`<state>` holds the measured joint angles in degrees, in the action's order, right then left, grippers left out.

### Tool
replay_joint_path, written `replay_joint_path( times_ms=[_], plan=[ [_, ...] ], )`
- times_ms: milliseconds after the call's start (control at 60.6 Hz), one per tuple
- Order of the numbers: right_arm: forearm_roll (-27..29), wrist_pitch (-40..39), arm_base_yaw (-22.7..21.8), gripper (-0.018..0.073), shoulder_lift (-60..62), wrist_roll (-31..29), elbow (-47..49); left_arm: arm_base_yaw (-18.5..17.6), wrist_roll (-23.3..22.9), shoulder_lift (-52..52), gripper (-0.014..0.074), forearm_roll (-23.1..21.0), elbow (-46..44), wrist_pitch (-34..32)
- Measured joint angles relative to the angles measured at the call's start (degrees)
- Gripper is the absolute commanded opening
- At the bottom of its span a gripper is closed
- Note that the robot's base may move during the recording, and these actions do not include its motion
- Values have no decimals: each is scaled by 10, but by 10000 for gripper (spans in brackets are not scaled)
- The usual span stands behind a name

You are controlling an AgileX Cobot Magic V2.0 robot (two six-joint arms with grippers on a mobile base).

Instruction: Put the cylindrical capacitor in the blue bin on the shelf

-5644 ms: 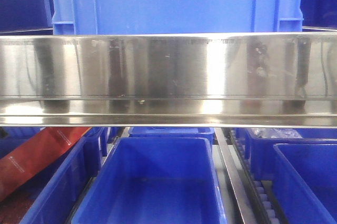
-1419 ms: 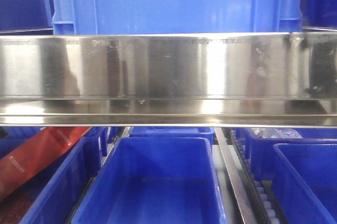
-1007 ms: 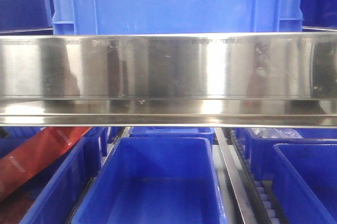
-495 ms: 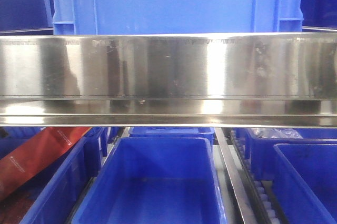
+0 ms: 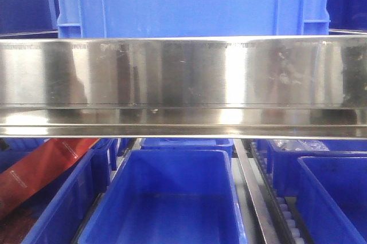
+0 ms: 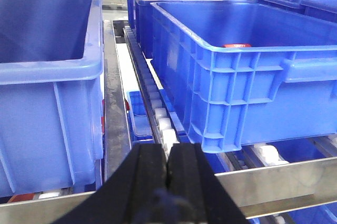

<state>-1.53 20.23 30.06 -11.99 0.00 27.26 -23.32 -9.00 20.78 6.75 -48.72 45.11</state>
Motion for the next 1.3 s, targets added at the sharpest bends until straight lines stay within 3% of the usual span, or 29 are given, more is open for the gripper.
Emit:
replay_joint_path(
  times_ms=[611, 776, 990, 1155, 1304],
  plan=[
    [0, 0, 0, -151, 0, 0, -1, 7, 0, -1, -90, 0, 8, -7],
    [0, 0, 0, -151, 0, 0, -1, 68, 0, -31, -91, 0, 61, -75],
    [0, 0, 0, -151, 1, 0, -1, 160, 0, -125, -91, -6, 208, -187],
    [0, 0, 0, -151, 1, 0, -1, 191, 0, -181, -91, -7, 323, -244],
    [0, 0, 0, -151, 1, 0, -1, 194, 0, -204, -91, -8, 413, -309]
  ],
)
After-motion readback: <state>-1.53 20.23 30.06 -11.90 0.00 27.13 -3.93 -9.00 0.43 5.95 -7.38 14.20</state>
